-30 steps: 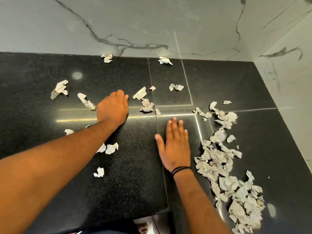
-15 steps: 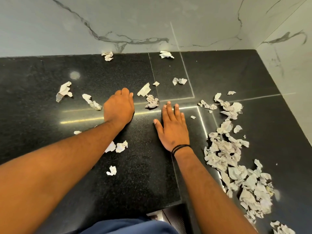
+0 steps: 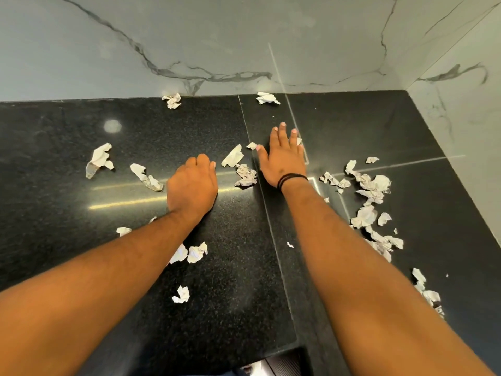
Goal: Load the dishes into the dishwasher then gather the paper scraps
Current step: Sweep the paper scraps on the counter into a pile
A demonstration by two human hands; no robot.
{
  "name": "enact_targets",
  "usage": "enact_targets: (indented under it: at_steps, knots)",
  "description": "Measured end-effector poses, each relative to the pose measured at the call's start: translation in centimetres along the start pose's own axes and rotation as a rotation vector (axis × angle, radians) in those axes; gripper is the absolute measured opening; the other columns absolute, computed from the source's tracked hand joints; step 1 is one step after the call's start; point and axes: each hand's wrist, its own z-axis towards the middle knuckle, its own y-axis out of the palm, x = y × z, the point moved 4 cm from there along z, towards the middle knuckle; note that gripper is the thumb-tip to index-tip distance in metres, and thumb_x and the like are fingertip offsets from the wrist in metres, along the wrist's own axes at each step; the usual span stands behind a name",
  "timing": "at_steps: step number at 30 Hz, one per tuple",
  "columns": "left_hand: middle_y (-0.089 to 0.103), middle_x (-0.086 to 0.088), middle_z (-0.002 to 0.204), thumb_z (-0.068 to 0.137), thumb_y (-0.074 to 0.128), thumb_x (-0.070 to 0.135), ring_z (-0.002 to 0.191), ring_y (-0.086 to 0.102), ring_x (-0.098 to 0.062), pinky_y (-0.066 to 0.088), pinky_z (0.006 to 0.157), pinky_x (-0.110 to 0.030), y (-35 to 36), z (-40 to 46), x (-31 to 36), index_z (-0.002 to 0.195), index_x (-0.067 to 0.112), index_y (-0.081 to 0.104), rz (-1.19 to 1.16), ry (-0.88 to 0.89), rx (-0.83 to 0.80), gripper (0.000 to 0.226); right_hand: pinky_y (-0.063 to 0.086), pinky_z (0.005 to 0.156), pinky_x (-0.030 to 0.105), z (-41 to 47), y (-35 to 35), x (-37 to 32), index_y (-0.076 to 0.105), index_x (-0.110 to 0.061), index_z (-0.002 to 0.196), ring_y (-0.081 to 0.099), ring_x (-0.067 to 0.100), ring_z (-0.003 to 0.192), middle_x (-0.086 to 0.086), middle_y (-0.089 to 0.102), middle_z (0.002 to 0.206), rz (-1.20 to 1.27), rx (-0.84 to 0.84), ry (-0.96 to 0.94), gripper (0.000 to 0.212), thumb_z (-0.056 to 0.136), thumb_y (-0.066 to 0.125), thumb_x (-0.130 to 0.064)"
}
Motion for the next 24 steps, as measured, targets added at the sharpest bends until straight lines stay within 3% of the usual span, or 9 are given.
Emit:
enact_targets:
  at_steps: [3, 9, 12, 15, 19, 24]
  knots:
    - [0.061, -0.014, 0.082, 0.105, 0.045, 0.034, 0.067, 0.061, -0.036, 0.03, 0.051, -0.034, 0.1, 0.1, 0.0, 0.092, 0.01, 0.055, -0.022, 0.0, 0.01, 0.029, 0.003, 0.125, 0.049, 0.2, 0.6, 0.9, 0.01, -0.012, 0.16, -0.005, 0.029, 0.155, 0.006, -0.001, 0.169, -0.017, -0.063, 0.056, 0.071, 0.105, 0.02, -0.055]
    - [0.06, -0.013, 0.08, 0.105, 0.046, 0.033, 0.066, 0.06, -0.034, 0.029, 0.05, -0.033, 0.3, 0.1, -0.1, 0.091, 0.012, 0.054, -0.034, -0.006, 0.015, 0.027, 0.005, 0.125, 0.051, -7.7, 1.3, 6.8, 0.014, -0.012, 0.16, -0.002, 0.029, 0.155, 0.007, 0.005, 0.168, -0.019, 0.041, 0.244, 0.072, 0.103, 0.02, -0.056]
    - [0.059, -0.011, 0.078, 0.105, 0.044, 0.034, 0.064, 0.059, -0.032, 0.029, 0.049, -0.032, 0.2, 0.1, -0.1, 0.09, 0.012, 0.054, -0.038, 0.002, 0.023, 0.028, 0.002, 0.124, 0.053, -8.3, 0.8, 6.7, 0.019, -0.007, 0.158, -0.003, 0.035, 0.154, 0.011, 0.011, 0.167, -0.045, 0.106, 0.331, 0.071, 0.104, 0.025, -0.052]
    - [0.059, -0.011, 0.078, 0.106, 0.043, 0.034, 0.064, 0.058, -0.031, 0.029, 0.05, -0.032, 0.3, 0.1, -0.1, 0.09, 0.012, 0.054, -0.045, -0.005, 0.018, 0.028, 0.005, 0.124, 0.052, -4.9, -0.7, 3.2, 0.015, -0.007, 0.158, -0.003, 0.035, 0.153, 0.014, 0.006, 0.167, 0.024, 0.167, 0.176, 0.072, 0.103, 0.031, -0.051]
    - [0.06, -0.01, 0.08, 0.106, 0.042, 0.035, 0.067, 0.06, -0.031, 0.032, 0.05, -0.033, 0.5, 0.2, -0.2, 0.091, 0.014, 0.053, -0.04, -0.023, 0.004, 0.028, 0.011, 0.124, 0.053, 1.9, -0.6, -2.0, 0.006, -0.01, 0.16, -0.004, 0.036, 0.153, 0.008, -0.008, 0.168, 0.107, 0.021, -0.059, 0.078, 0.102, 0.042, -0.048]
    - [0.059, -0.007, 0.077, 0.105, 0.045, 0.035, 0.065, 0.059, -0.028, 0.03, 0.051, -0.031, 0.3, 0.2, -0.1, 0.088, 0.016, 0.051, -0.021, -0.041, 0.007, 0.026, 0.025, 0.115, 0.061, 8.8, -1.7, -3.6, 0.001, -0.015, 0.16, 0.013, 0.039, 0.15, -0.001, -0.012, 0.168, -0.076, -0.036, -0.062, 0.08, 0.101, 0.047, -0.042]
